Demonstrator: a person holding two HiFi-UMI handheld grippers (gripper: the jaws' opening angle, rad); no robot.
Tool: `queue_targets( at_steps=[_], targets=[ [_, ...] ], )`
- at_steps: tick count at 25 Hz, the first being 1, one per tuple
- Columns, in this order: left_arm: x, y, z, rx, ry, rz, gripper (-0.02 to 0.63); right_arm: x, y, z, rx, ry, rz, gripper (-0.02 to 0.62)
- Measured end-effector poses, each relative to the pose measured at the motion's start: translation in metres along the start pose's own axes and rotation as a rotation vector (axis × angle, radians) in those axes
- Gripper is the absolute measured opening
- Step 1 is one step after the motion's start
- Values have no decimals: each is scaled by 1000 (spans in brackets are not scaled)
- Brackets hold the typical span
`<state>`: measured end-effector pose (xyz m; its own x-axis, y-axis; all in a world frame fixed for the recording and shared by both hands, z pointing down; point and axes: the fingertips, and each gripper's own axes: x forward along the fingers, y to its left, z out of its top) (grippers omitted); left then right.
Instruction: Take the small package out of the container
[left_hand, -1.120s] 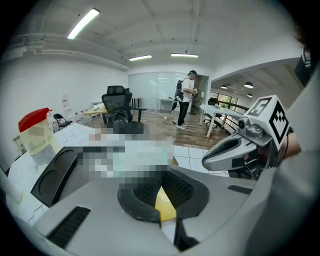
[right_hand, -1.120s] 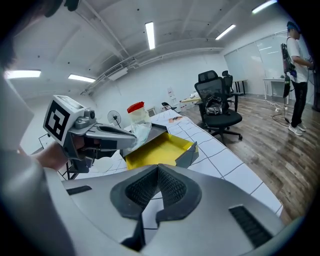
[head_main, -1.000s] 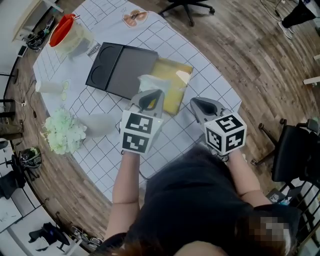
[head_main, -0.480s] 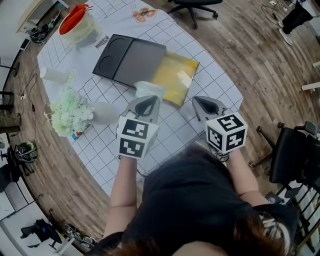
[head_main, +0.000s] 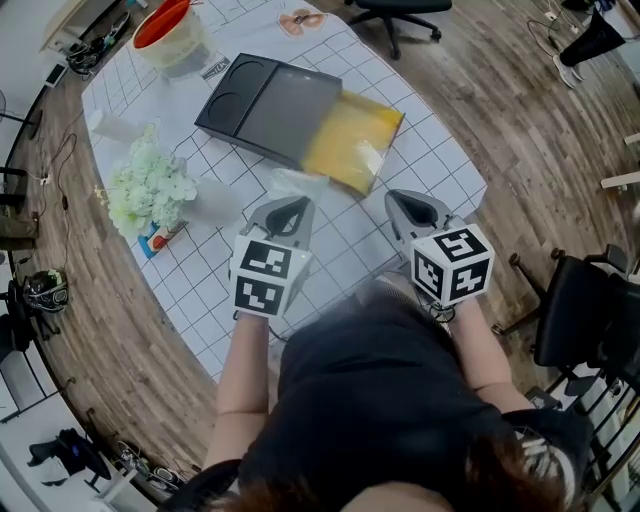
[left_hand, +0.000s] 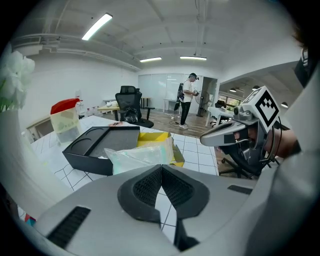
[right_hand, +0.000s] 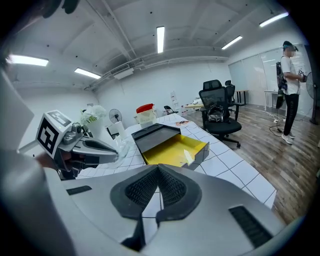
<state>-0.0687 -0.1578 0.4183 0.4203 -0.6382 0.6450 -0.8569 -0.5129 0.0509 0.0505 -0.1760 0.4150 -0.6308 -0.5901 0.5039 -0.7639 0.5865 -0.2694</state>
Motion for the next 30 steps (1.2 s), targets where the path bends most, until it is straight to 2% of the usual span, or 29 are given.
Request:
queue_targets(
  at_steps=[13, 30],
  targets=[
    [-30, -5, -36, -41, 7, 10, 28, -11, 22, -14, 1, -4, -24, 14],
    [-41, -10, -48, -35, 20, 9, 28, -24, 28, -20, 3, -18, -39, 14]
  ],
)
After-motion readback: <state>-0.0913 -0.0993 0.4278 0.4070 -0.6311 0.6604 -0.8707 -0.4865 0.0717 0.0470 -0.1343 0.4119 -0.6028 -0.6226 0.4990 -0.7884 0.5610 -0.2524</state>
